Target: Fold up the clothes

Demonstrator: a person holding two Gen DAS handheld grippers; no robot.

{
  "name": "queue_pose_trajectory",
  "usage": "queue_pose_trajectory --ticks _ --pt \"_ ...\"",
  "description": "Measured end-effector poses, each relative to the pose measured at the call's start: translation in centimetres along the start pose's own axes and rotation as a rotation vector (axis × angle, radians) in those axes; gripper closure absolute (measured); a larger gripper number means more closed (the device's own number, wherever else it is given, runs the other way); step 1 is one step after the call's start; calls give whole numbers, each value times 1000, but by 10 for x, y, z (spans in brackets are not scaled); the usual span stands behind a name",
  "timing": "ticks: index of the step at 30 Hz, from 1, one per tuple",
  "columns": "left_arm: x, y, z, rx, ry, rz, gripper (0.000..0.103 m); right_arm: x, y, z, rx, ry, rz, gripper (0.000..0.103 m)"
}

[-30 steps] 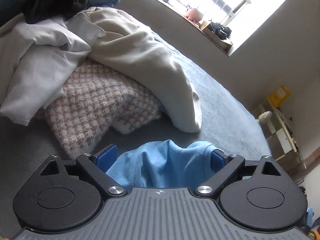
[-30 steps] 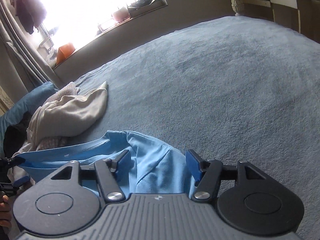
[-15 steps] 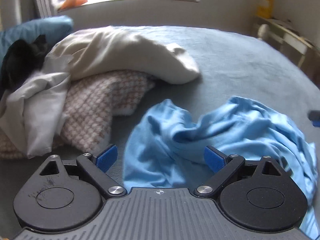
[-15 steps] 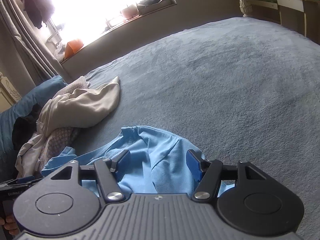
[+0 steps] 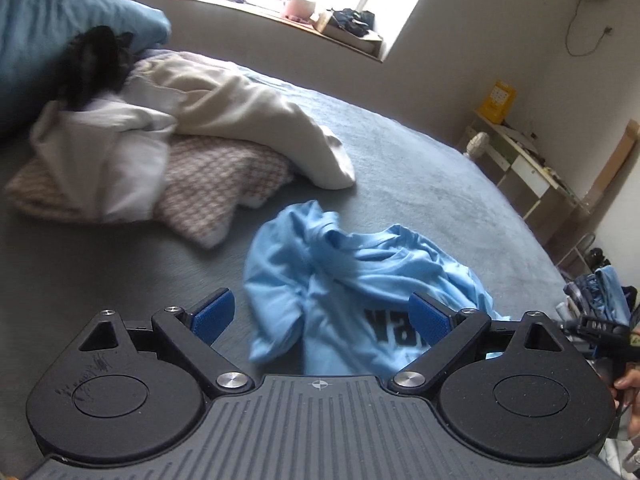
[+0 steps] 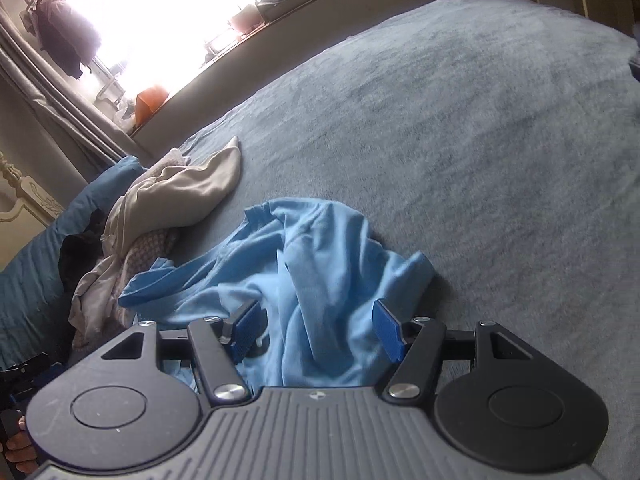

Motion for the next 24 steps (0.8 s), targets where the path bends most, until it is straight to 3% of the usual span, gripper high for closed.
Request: queue_pose_trajectory --ticks 7,14,19,24 --pt "64 37 -28 -11 -113 12 8 31 65 23 -52 -14 -53 38" --pt "40 102 -21 -28 -75 -109 10 44 109 29 -59 12 -109 38" --pt "4 137 -2 -27 -35 -183 36 46 129 41 -92 38 -124 38" --pt "-17 147 17 -65 -73 -187 47 42 129 47 -114 24 -111 38"
Point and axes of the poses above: each gripper's, at about its wrist camera, not at the fingertips, and x roughly against the way its jaws point, z to its right, y to its underside, the point moved 3 cm from there along -x, roughly the way its jaws point, and after that the axes turned 14 degrees about -z, right-handed, at the moved point
